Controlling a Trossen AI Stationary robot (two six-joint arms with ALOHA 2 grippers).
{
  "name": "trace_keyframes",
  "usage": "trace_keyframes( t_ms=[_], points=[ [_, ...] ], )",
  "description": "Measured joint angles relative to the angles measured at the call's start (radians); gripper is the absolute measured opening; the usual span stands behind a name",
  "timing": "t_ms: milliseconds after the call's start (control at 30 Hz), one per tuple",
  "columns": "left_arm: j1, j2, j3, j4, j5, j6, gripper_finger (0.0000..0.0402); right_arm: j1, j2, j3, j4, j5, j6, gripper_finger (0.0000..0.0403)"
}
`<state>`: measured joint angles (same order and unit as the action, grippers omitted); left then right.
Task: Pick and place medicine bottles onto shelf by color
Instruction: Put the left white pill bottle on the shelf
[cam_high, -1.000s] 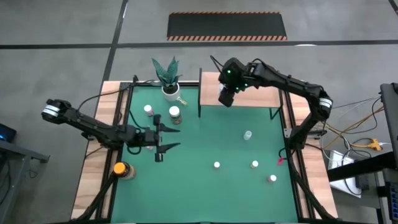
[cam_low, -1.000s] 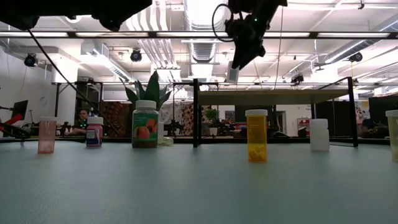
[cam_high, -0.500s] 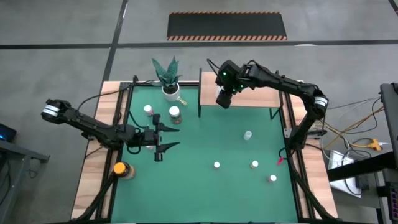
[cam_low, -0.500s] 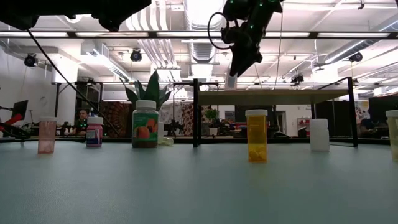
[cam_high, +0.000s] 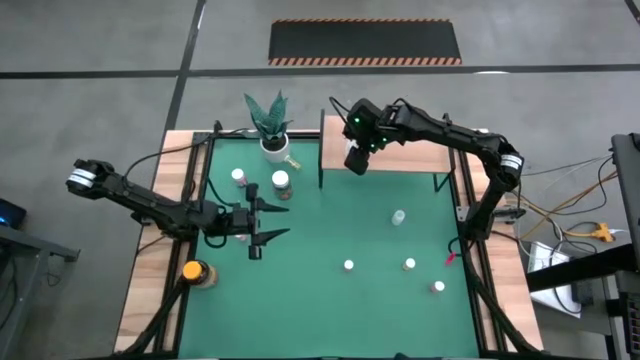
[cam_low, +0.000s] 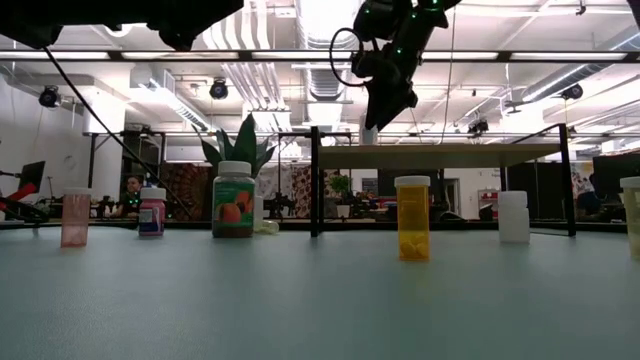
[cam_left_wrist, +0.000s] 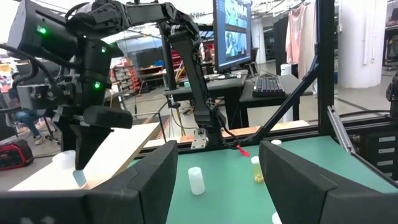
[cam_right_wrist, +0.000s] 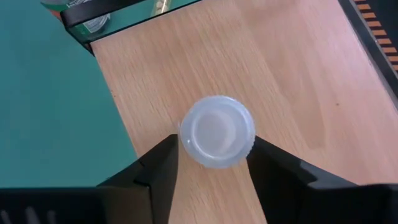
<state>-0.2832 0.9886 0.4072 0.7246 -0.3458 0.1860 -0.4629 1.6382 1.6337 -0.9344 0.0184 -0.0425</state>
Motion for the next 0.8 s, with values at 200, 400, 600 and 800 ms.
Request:
trace_keyframes(
  t_ms=[200,400,600,800],
  points=[
    [0.0,-0.001,0.0,0.0,0.0,0.0,0.021,0.0,-0.002,0.003,0.001,0.007,0.005,0.0219],
    [0.0,-0.002,0.0,0.001,0.0,0.0,0.021,0.0,-0.002,0.05,-0.038,0.008,-0.024,0.0232],
    [0.0,0.03,0.0,0.099,0.001,-0.063,0.021,0.006,-0.03,0.113,-0.099,0.006,-0.077,0.0226],
    [0.0,0.185,0.003,0.327,0.005,-0.128,0.021,0.047,-0.108,0.073,-0.1,-0.003,-0.09,0.0213]
  ],
)
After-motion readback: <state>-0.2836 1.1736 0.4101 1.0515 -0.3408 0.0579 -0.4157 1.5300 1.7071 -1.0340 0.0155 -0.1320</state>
